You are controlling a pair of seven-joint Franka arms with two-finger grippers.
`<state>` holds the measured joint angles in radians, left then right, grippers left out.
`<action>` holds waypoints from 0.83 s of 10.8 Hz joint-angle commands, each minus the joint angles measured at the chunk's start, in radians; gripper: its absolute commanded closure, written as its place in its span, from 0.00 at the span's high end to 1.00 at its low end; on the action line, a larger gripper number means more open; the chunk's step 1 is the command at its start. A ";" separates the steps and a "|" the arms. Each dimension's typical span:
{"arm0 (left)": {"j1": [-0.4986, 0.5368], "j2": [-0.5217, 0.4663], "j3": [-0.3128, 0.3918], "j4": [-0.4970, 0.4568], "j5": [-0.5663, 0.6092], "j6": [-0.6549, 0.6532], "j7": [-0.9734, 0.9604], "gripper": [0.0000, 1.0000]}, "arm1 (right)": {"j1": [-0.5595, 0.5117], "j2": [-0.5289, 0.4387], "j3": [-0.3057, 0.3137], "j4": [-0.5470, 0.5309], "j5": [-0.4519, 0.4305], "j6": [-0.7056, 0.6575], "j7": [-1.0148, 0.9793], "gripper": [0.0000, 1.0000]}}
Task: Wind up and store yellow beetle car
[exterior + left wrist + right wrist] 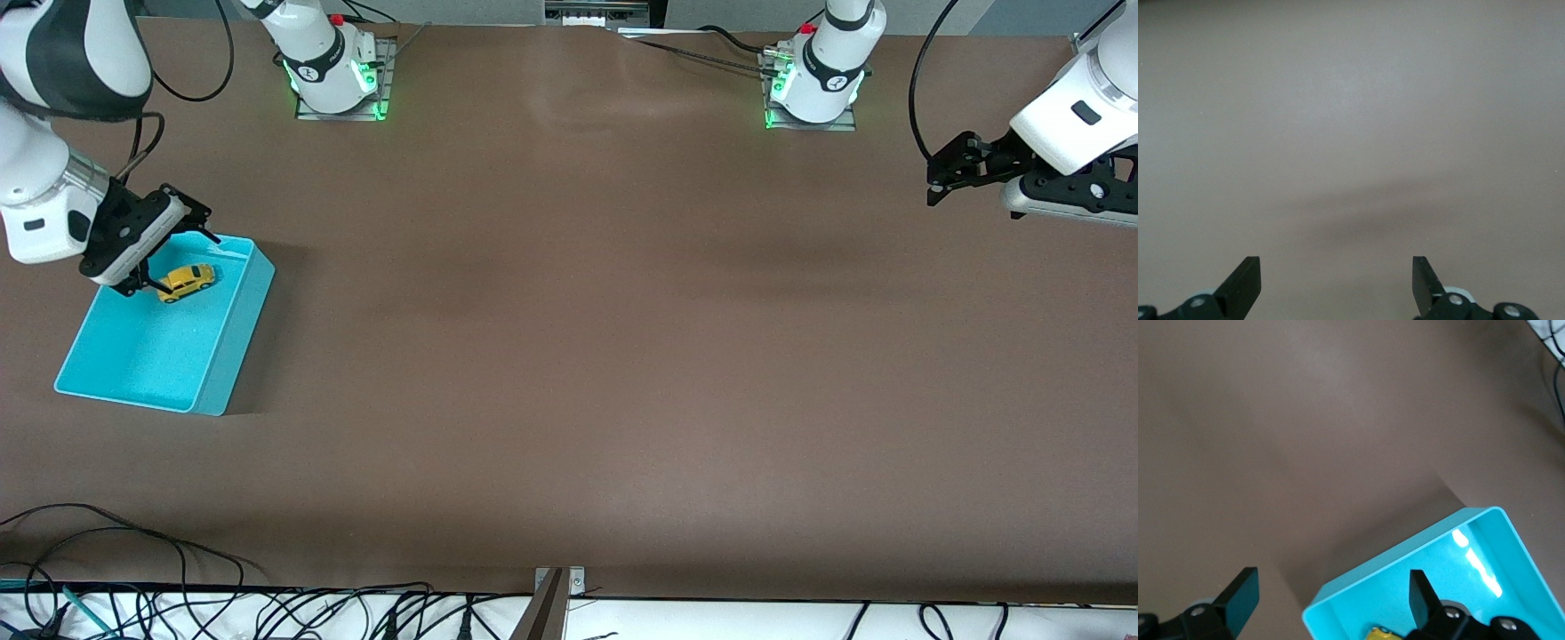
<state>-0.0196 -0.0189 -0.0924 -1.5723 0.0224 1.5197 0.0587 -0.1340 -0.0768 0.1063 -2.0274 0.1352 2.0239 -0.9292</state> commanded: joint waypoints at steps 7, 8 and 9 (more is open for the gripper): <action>-0.010 -0.001 0.003 0.011 0.027 -0.015 -0.008 1.00 | 0.074 -0.090 -0.017 0.114 -0.040 -0.249 0.617 1.00; -0.010 -0.001 0.003 0.011 0.027 -0.015 -0.008 1.00 | 0.088 -0.092 -0.017 0.140 -0.045 -0.293 0.695 1.00; -0.010 -0.001 0.003 0.011 0.027 -0.015 -0.008 1.00 | 0.093 -0.092 -0.019 0.160 -0.045 -0.328 0.745 1.00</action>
<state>-0.0196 -0.0189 -0.0924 -1.5723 0.0224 1.5195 0.0587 -0.0686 -0.1615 0.1039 -1.9043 0.1142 1.7576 -0.2721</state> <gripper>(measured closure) 0.000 0.000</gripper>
